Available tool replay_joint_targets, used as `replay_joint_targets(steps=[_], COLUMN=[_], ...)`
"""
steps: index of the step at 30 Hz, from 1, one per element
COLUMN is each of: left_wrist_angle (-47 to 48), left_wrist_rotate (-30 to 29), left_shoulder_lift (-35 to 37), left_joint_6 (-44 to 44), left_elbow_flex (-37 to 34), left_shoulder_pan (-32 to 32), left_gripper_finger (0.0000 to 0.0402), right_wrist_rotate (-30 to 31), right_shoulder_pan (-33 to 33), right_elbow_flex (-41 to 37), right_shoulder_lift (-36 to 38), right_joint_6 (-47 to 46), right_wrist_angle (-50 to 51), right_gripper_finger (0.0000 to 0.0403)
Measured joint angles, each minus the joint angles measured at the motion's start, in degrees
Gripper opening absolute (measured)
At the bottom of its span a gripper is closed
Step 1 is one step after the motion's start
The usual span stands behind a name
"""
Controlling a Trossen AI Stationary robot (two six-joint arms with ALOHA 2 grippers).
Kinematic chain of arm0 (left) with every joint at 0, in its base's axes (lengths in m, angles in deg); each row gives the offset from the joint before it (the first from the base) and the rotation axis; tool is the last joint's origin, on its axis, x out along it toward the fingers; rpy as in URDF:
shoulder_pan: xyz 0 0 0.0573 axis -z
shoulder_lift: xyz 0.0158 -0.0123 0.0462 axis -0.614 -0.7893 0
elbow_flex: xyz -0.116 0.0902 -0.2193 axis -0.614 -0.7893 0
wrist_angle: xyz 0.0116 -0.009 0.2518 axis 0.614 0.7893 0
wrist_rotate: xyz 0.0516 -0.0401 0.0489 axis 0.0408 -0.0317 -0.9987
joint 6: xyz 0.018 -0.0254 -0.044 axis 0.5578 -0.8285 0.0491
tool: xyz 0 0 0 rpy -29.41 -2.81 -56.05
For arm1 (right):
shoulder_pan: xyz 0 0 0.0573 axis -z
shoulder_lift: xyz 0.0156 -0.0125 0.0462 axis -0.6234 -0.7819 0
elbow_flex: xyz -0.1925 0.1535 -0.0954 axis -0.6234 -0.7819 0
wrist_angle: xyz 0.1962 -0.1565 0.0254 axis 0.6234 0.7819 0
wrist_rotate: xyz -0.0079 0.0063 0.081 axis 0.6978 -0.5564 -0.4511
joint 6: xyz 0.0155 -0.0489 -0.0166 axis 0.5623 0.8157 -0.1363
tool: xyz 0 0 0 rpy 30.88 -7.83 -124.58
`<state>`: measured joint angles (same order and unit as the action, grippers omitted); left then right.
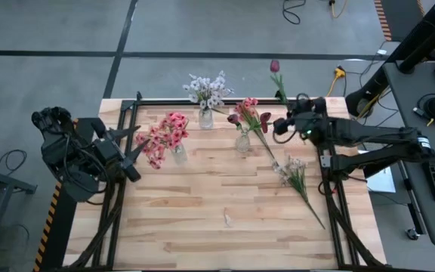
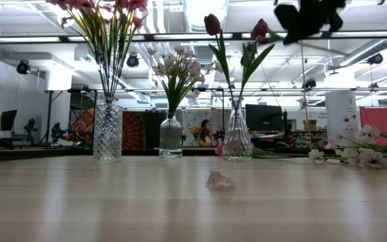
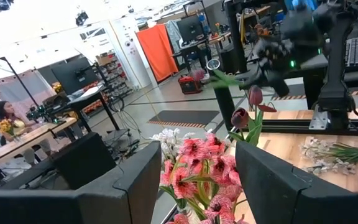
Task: Sort flowers into vase by color
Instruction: Put the red tulip into the bottom right transparent vase
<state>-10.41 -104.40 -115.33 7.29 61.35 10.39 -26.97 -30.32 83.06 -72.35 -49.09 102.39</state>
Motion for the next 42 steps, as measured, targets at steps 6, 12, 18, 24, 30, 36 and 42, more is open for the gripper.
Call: replay_joint_targets(steps=[6, 12, 18, 24, 30, 36, 42], left_wrist_angle=[-0.04, 0.02, 0.07, 0.27, 0.50, 0.52, 0.78], left_wrist_rotate=[-0.18, -0.22, -0.22, -0.22, -0.21, -0.22, -0.24], left_shoulder_lift=[-0.82, -0.78, -0.78, -0.78, -0.55, -0.19, -0.35], left_joint_6=[0.00, 0.01, 1.39, 1.51, 3.16, 3.26, 3.14], left_elbow_flex=[0.02, 0.00, 0.02, 0.02, 0.00, 0.00, 0.00], left_shoulder_pan=[0.00, -0.02, -0.01, -0.01, 0.01, -0.02, 0.01], left_gripper_finger=[0.0190, 0.0190, 0.0190, 0.0190, 0.0190, 0.0190, 0.0190], right_wrist_rotate=[0.32, -6.91, -16.53, -26.96, -33.49, -38.67, -39.44], right_shoulder_pan=[-0.13, -0.13, -0.20, -2.41, -6.00, -9.45, -14.92], right_elbow_flex=[7.82, 9.18, 3.03, -5.95, -9.10, -9.25, -13.93], right_shoulder_lift=[0.66, 1.27, 3.26, 6.91, 7.05, 2.99, -5.12], right_joint_6=[9.19, 19.68, 27.09, 31.20, 29.56, 25.32, 29.41], right_wrist_angle=[-1.19, -15.01, -32.43, -54.45, -62.87, -65.00, -84.47], right_gripper_finger=[0.0012, 0.0012, 0.0012, 0.0012, 0.0012, 0.0012, 0.0012])
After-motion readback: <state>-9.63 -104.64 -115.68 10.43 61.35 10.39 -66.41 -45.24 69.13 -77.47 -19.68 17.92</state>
